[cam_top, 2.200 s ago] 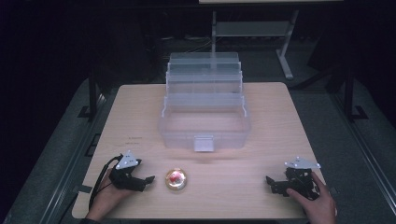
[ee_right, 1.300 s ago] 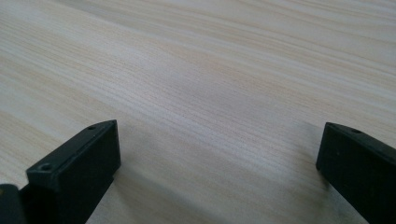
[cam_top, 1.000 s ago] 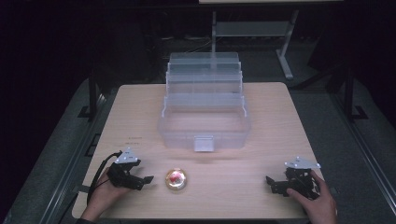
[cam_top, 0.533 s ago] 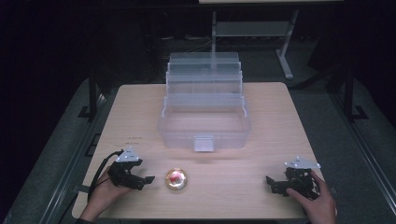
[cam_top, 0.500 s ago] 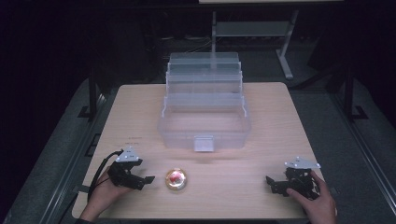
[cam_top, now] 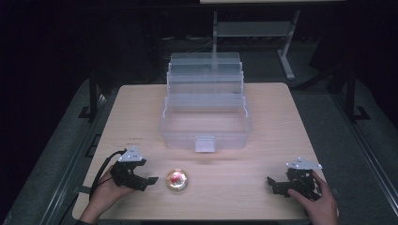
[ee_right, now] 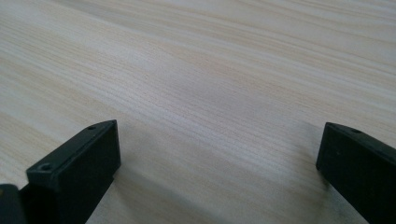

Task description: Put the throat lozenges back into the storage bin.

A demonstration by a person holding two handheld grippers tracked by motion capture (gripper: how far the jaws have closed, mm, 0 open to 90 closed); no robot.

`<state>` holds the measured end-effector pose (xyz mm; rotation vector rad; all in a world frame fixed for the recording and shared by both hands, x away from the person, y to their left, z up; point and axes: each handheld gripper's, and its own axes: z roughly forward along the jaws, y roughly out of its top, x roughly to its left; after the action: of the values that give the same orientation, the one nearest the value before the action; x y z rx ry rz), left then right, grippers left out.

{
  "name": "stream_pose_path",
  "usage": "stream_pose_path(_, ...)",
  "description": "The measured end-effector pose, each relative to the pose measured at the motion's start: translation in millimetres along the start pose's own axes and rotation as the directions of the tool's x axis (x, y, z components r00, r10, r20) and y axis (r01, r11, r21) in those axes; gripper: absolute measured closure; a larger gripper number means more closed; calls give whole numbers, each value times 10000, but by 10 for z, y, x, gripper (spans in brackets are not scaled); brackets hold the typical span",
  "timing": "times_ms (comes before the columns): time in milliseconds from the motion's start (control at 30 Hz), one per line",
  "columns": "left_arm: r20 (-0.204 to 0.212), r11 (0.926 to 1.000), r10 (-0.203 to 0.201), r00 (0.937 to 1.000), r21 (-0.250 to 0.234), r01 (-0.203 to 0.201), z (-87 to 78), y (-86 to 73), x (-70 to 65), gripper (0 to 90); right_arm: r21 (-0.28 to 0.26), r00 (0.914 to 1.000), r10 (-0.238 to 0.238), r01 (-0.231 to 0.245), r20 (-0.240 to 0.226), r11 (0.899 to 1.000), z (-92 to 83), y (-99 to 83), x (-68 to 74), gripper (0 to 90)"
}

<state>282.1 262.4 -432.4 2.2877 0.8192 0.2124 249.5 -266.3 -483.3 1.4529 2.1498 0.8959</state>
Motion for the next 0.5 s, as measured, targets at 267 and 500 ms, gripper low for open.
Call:
stream_pose_path(267,56,9999,125,9999,-4,-125,1,44,-31,128,-2,10000,2,-2,2,10000,0,0,0,0)
stream_pose_path(500,142,9997,256,9996,-20,-256,4,101,-61,128,-1,10000,3,-3,7,10000,0,0,0,0)
